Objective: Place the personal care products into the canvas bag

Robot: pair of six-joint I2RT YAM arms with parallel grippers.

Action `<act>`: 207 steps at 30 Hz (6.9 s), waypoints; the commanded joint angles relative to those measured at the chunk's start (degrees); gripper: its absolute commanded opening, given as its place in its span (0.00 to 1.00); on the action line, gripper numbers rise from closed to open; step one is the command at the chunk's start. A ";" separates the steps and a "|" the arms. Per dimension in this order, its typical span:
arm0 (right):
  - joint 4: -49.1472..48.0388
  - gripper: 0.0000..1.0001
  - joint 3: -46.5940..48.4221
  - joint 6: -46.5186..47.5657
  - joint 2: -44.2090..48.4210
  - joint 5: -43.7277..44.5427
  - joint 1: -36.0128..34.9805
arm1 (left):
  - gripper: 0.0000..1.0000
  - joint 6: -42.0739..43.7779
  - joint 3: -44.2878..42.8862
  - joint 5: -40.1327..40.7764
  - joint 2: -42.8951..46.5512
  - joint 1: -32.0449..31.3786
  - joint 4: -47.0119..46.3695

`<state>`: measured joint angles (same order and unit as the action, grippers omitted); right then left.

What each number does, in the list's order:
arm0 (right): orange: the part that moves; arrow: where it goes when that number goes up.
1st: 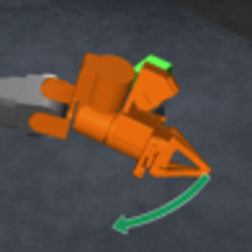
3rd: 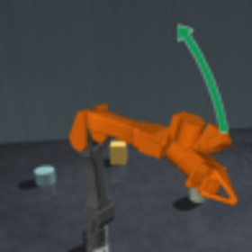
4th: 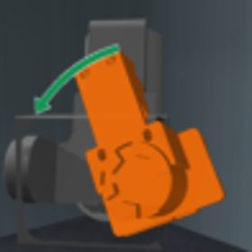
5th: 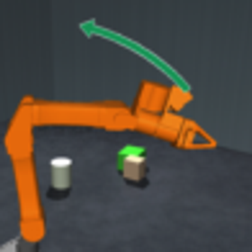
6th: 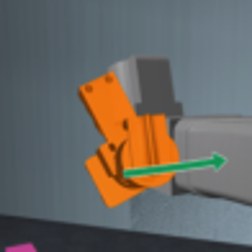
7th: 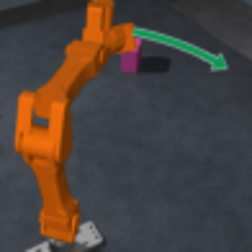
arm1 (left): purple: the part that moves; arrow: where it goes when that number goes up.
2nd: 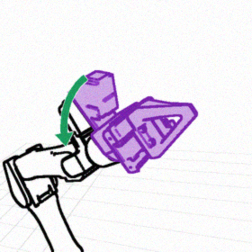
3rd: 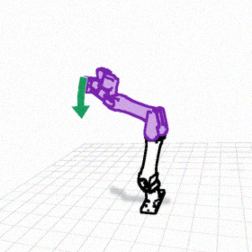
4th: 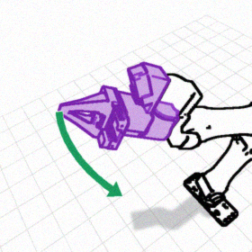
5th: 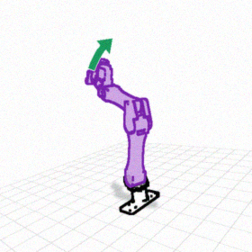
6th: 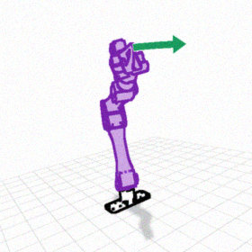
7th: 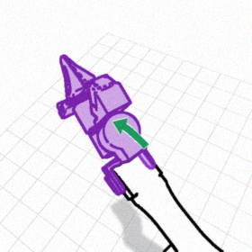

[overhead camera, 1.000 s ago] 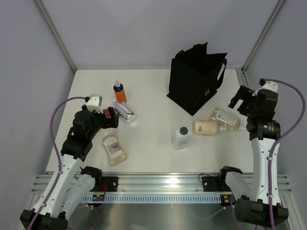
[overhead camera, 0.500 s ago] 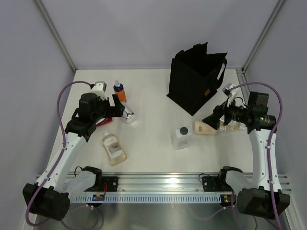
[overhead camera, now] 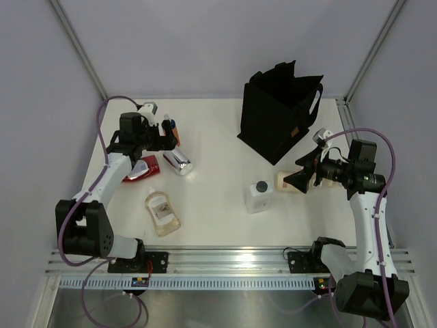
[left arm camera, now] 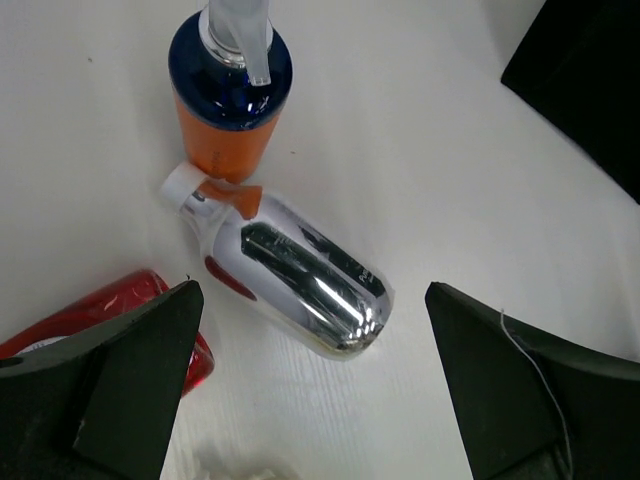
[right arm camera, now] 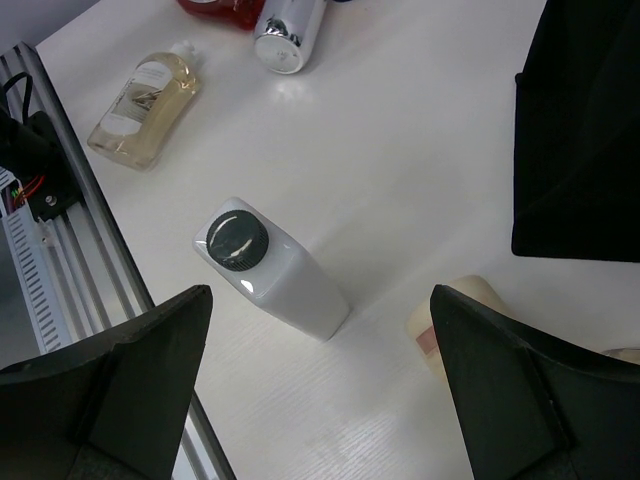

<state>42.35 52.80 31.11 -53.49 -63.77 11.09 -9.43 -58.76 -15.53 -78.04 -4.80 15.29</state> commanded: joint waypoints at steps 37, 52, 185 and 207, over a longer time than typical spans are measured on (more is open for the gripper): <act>-0.34 0.99 -3.49 10.46 0.94 -7.86 3.23 | 0.19 6.09 -18.76 10.96 -27.08 -3.02 -15.47; 1.07 1.00 -3.05 11.34 1.90 -8.21 4.81 | 0.00 -9.81 -28.07 2.17 -18.38 -5.39 -12.56; 1.95 1.00 -4.63 12.48 -0.38 -7.69 7.19 | 0.71 8.04 -69.83 9.90 -55.47 -34.49 -13.18; 15.98 0.99 -1.84 29.24 -2.22 -10.67 6.58 | 0.99 3.63 -65.00 15.17 -31.42 -32.73 -10.55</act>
<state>51.11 48.14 50.70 -54.50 -70.89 18.00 -4.56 -124.42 -3.14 -121.40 -38.24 5.13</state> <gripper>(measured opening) 0.993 0.984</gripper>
